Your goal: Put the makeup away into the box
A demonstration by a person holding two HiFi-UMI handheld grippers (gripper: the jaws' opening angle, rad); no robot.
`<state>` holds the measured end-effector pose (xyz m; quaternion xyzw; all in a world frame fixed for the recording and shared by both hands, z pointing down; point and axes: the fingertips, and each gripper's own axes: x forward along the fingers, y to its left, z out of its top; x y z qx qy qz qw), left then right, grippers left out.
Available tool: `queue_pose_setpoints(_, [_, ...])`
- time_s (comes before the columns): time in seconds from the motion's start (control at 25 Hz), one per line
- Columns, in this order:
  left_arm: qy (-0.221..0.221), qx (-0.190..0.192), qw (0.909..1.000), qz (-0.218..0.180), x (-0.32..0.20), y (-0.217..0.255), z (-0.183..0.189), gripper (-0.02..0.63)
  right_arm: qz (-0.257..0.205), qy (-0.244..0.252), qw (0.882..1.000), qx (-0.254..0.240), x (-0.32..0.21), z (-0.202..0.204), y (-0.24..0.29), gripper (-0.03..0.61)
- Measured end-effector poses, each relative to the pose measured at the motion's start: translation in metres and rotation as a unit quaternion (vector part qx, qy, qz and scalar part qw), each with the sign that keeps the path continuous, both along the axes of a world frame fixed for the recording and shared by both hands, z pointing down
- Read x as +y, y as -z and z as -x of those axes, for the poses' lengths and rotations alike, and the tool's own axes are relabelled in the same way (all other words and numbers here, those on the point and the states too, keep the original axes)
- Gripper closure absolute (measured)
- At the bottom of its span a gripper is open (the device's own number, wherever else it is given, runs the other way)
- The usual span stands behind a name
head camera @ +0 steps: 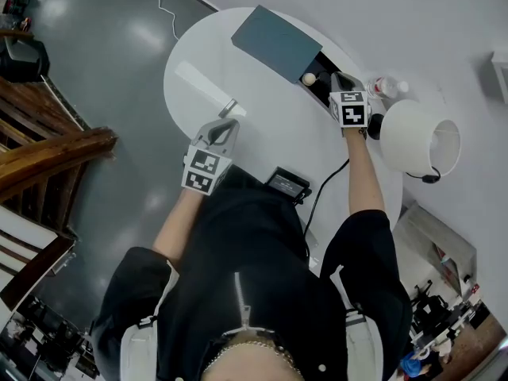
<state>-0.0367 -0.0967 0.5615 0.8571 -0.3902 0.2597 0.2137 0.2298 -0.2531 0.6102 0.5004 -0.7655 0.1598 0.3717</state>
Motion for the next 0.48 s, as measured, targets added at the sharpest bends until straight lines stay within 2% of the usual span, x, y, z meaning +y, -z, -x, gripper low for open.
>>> queue_pose_setpoints(0.24, [0.007, 0.001, 1.0, -0.005, 0.01, 0.002, 0.001, 0.598, -0.003, 0.019, 1.0, -0.014, 0.015, 0.008, 0.009, 0.574])
queue_pose_setpoints(0.48, [0.018, 0.001, 0.9998, -0.011, 0.017, 0.005, 0.002, 0.6, -0.011, 0.073, 0.997, -0.022, 0.03, 0.029, 0.015, 0.574])
